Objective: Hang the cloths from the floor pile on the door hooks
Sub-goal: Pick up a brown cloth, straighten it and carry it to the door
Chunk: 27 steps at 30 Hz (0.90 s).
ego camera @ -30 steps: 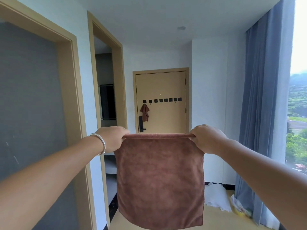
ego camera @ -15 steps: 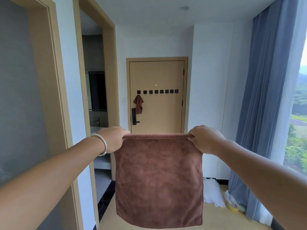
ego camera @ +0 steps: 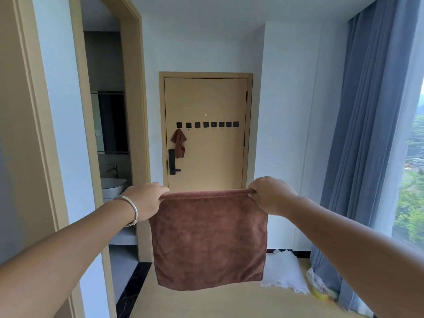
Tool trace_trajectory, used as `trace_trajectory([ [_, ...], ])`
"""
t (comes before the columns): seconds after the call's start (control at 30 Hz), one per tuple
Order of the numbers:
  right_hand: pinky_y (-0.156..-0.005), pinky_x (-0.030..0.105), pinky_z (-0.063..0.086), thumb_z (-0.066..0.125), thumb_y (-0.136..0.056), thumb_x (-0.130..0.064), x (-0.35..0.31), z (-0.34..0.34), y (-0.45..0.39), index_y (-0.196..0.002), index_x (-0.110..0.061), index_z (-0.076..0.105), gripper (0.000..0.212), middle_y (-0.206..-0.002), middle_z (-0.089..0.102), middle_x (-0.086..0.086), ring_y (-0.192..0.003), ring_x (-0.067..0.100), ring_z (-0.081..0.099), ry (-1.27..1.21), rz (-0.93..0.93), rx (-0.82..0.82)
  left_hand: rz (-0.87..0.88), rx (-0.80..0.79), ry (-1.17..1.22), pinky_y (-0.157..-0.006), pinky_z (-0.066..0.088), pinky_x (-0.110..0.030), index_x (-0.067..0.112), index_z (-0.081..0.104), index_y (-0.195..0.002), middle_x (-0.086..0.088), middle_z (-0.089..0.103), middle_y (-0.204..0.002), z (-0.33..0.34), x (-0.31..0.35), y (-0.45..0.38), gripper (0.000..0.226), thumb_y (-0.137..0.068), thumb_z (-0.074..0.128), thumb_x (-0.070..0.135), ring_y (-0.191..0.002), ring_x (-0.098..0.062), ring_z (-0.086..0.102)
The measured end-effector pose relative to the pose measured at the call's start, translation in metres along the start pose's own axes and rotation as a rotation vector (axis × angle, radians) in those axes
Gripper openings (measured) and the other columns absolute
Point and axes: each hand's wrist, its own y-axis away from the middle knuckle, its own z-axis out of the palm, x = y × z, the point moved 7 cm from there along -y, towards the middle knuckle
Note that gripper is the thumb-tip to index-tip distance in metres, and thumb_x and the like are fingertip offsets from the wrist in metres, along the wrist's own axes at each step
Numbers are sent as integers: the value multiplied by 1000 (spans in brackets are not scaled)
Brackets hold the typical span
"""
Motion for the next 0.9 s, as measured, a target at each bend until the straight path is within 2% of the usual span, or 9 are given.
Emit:
trace_trajectory([
  [0.13,-77,35,49,35,-97,-34,3,22,-40,-95,-26,65,31,-100,63,-3,-92,20,57,7,-8,-6,-20,5,13,-69,44,-33,27,52,-83,7,53,-91,15,-16,-35,25,-98,33,19,-81,-14,55],
  [0.27,-74,35,50,36,-98,-33,15,44,-78,-88,-25,63,30,-93,61,-5,-86,17,55,-1,-20,-7,-35,16,41,-71,46,-38,26,46,-83,7,51,-90,32,-25,-77,23,-96,34,14,-79,-15,54],
  [0.4,-62,31,43,38,-98,-32,42,62,-123,-78,-25,55,28,-82,54,-5,-76,19,53,-22,-1,6,-43,5,39,-76,50,-39,23,53,-108,8,54,-101,51,-27,-127,27,-95,32,12,-88,-18,57],
  [0.47,-60,30,41,38,-98,-32,58,69,-146,-74,-25,52,28,-77,50,-6,-74,20,53,-33,8,6,-48,2,21,-77,49,-39,20,52,-111,6,55,-105,59,-26,-155,28,-94,31,13,-92,-21,58],
  [0.6,-62,30,40,37,-99,-31,88,76,-191,-74,-25,49,28,-77,47,-6,-75,21,51,-28,1,27,-44,26,-14,-71,47,-33,23,54,-103,5,56,-101,69,-22,-211,27,-93,32,12,-90,-19,58],
  [0.7,-64,31,46,35,-99,-29,109,83,-220,-73,-24,48,29,-82,53,-2,-77,22,56,-26,2,14,-50,41,-50,-77,49,-34,22,55,-114,3,58,-111,72,-18,-247,31,-95,31,12,-97,-20,59],
  [0.9,-69,34,51,34,-101,-31,135,106,-273,-78,-23,51,30,-77,51,-4,-77,20,57,-26,5,-15,-55,41,-65,-80,46,-30,22,54,-122,5,56,-121,83,-15,-305,36,-97,32,10,-105,-18,57],
])
